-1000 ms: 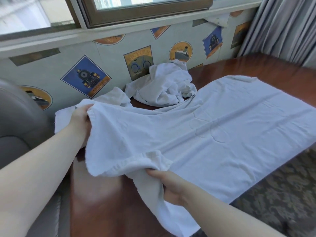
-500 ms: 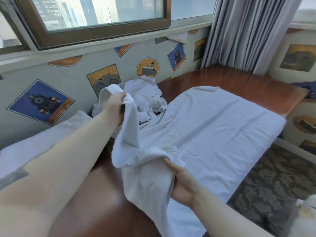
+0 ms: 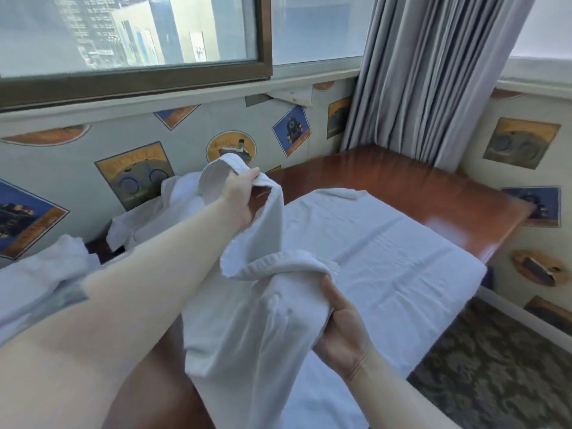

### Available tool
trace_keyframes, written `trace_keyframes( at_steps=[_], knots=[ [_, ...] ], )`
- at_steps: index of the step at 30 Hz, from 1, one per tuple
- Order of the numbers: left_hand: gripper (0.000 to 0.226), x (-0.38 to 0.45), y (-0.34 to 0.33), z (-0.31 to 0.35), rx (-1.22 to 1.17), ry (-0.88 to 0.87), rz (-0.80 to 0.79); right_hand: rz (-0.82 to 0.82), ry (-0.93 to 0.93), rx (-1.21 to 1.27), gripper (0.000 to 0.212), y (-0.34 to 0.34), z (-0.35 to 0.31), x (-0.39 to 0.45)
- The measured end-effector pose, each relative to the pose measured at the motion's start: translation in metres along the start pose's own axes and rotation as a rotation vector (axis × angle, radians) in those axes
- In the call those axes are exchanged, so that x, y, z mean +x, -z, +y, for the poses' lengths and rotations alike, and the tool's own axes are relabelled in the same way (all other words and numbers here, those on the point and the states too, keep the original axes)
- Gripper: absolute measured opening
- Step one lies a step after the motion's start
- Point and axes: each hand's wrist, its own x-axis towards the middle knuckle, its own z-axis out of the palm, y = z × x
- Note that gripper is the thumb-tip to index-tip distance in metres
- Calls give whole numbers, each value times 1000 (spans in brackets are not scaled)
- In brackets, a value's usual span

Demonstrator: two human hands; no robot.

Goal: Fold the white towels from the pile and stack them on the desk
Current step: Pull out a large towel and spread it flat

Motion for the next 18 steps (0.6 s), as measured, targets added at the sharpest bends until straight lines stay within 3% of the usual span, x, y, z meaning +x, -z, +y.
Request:
trace_keyframes(
  at_steps=[7, 15, 18],
  knots=[
    [8, 42, -88, -28, -24, -22, 32, -23, -7, 39, 49, 31, -106, 10],
    [29, 60, -150, -54, 87, 24, -67, -35, 102, 146, 53, 41, -167, 21],
    [25, 70, -175, -61, 90, 18, -105, -41, 157, 169, 55, 47, -189, 20]
  ],
)
